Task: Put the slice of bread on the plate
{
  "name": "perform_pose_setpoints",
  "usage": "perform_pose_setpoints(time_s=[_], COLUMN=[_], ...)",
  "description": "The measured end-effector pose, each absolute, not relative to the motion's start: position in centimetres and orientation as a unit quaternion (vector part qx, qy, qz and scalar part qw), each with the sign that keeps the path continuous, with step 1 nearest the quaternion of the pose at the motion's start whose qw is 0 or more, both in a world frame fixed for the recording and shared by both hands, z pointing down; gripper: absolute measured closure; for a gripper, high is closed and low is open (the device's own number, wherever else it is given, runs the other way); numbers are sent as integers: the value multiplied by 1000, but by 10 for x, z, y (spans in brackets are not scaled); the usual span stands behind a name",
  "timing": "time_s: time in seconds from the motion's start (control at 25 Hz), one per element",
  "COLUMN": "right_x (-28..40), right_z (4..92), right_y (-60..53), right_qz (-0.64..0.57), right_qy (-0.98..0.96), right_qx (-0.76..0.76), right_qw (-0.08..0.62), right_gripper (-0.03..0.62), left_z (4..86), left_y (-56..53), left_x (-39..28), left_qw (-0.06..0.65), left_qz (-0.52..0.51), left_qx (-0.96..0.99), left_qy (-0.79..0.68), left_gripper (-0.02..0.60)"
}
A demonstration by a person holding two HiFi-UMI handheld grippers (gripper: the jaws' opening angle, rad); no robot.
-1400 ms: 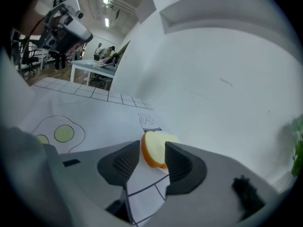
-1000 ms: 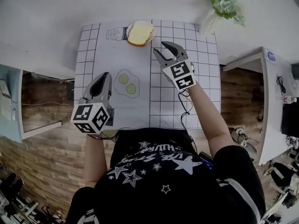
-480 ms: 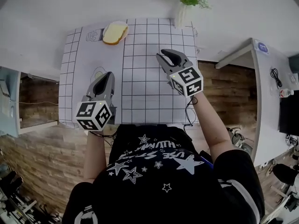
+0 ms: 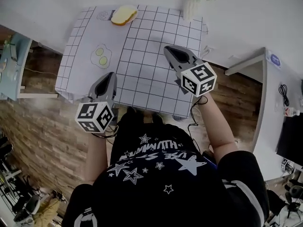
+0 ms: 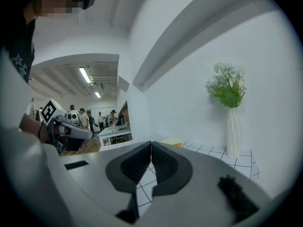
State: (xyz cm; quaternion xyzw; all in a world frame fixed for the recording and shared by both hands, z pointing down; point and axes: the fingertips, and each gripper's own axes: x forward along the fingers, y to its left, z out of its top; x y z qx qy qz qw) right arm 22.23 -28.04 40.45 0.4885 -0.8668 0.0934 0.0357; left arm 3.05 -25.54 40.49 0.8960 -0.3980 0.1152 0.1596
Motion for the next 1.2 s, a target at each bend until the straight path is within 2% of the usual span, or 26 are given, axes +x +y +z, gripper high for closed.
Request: perform_pose_setpoints(time_s=[0.36, 0.64, 1.2], right_x=[192, 159, 112], right_z=[404, 396, 387], right_y=[-256, -224, -95], right_qz=[97, 84, 75], right_qy=[-889, -894, -891], right_qx=[447, 437, 442], right_qw=[32, 60, 73], right_gripper=[579, 579, 580], left_z=[404, 406, 399], left_y=[-216, -168, -40], left_x=[9, -7, -64], left_qw=[168, 175, 169], left_qz=[107, 90, 67], left_qx=[881, 884, 882], left_qy=[-429, -424, -434], left_gripper=[572, 572, 572])
